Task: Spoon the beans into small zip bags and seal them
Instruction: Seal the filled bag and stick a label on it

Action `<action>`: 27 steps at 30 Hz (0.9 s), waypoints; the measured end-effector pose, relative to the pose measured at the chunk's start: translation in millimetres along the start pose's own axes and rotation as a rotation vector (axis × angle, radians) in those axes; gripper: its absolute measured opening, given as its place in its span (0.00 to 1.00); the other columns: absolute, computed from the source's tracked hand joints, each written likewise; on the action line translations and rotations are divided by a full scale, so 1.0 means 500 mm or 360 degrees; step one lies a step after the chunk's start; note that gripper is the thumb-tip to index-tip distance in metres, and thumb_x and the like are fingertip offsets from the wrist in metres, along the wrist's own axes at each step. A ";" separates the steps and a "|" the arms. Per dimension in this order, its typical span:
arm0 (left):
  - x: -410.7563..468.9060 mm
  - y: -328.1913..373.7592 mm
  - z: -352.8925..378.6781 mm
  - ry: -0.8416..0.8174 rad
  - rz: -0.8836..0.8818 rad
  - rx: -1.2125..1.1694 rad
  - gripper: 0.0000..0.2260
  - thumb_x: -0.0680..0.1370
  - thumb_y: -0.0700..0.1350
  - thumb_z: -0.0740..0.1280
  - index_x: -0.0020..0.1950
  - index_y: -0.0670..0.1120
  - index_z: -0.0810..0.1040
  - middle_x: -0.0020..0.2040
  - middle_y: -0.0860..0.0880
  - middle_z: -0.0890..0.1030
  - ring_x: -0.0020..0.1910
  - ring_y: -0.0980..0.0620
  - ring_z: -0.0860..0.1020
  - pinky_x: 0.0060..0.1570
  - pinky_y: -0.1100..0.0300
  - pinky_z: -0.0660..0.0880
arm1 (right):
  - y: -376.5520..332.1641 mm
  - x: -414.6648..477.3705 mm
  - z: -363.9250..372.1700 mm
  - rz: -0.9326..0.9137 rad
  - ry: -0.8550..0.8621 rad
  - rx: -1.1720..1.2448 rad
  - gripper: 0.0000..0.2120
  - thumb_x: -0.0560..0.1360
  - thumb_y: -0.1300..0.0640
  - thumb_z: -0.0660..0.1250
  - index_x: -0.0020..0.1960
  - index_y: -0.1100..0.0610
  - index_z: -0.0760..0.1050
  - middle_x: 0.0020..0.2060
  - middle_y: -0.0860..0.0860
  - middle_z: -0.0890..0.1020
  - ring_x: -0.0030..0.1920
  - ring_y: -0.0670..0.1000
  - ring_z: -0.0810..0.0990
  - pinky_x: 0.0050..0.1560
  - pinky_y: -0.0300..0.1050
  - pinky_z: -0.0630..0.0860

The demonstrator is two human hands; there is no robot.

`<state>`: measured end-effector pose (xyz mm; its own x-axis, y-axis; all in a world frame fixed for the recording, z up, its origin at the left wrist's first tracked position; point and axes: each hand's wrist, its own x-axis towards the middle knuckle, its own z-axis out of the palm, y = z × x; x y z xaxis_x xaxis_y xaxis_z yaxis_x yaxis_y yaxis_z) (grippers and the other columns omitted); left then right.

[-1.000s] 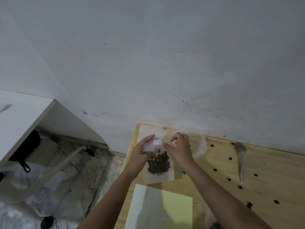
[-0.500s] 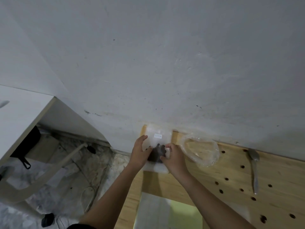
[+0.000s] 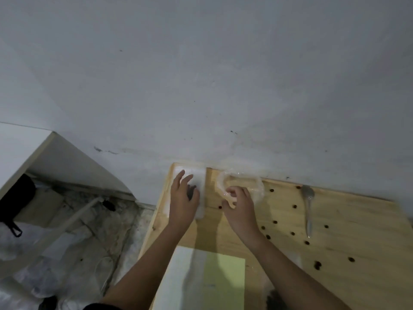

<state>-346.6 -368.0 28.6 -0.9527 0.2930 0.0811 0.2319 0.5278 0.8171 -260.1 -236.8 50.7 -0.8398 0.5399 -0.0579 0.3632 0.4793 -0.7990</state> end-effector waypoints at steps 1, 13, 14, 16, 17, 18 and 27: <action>-0.021 0.022 0.013 -0.0011 0.0036 -0.0012 0.15 0.78 0.40 0.63 0.65 0.43 0.72 0.71 0.46 0.65 0.64 0.59 0.63 0.62 0.69 0.60 | 0.013 -0.016 -0.025 0.0020 0.0050 0.0018 0.12 0.74 0.63 0.66 0.57 0.57 0.74 0.51 0.46 0.71 0.53 0.45 0.71 0.50 0.36 0.68; -0.406 0.111 0.239 -0.0678 -0.0163 0.0059 0.24 0.79 0.50 0.63 0.73 0.47 0.63 0.73 0.51 0.64 0.72 0.53 0.62 0.68 0.64 0.58 | 0.268 -0.280 -0.232 0.0576 -0.0028 -0.0211 0.20 0.75 0.60 0.66 0.66 0.55 0.68 0.64 0.51 0.70 0.66 0.51 0.67 0.63 0.41 0.66; -0.424 0.110 0.251 -0.0714 -0.0191 0.0141 0.26 0.79 0.51 0.62 0.75 0.46 0.59 0.75 0.50 0.60 0.74 0.52 0.58 0.70 0.63 0.55 | 0.281 -0.296 -0.236 0.0615 -0.0071 -0.0239 0.21 0.75 0.59 0.65 0.67 0.56 0.67 0.66 0.52 0.69 0.68 0.51 0.65 0.66 0.42 0.65; -0.449 0.115 0.265 -0.0748 -0.0252 0.0231 0.28 0.80 0.50 0.61 0.76 0.44 0.53 0.77 0.49 0.53 0.76 0.51 0.52 0.72 0.61 0.51 | 0.301 -0.329 -0.237 0.0626 -0.0172 -0.0266 0.23 0.75 0.59 0.64 0.69 0.57 0.65 0.68 0.53 0.67 0.69 0.52 0.63 0.69 0.43 0.63; -0.457 0.116 0.271 -0.0762 -0.0248 0.0238 0.29 0.80 0.50 0.60 0.76 0.44 0.51 0.78 0.48 0.52 0.76 0.51 0.51 0.73 0.60 0.51 | 0.307 -0.343 -0.235 0.0579 -0.0214 -0.0300 0.23 0.75 0.60 0.64 0.70 0.57 0.64 0.69 0.53 0.67 0.70 0.52 0.63 0.70 0.43 0.63; -0.464 0.117 0.276 -0.0776 -0.0220 0.0236 0.30 0.80 0.49 0.60 0.77 0.44 0.49 0.78 0.48 0.50 0.76 0.51 0.50 0.74 0.60 0.51 | 0.312 -0.354 -0.231 0.0517 -0.0243 -0.0341 0.23 0.75 0.60 0.64 0.69 0.57 0.65 0.68 0.52 0.67 0.70 0.52 0.63 0.70 0.41 0.62; -0.472 0.113 0.275 -0.0663 -0.0140 0.0027 0.21 0.77 0.39 0.65 0.69 0.47 0.67 0.72 0.47 0.64 0.71 0.50 0.63 0.65 0.70 0.58 | 0.310 -0.371 -0.219 0.0579 -0.0020 -0.0018 0.19 0.72 0.65 0.68 0.62 0.60 0.70 0.61 0.55 0.68 0.56 0.48 0.70 0.51 0.29 0.64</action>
<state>-81.8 -297.7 -22.8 -0.8088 0.5416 -0.2292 0.1595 0.5772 0.8008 -3.9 -186.8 3.1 -0.6598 0.6677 -0.3447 0.6434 0.2651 -0.7181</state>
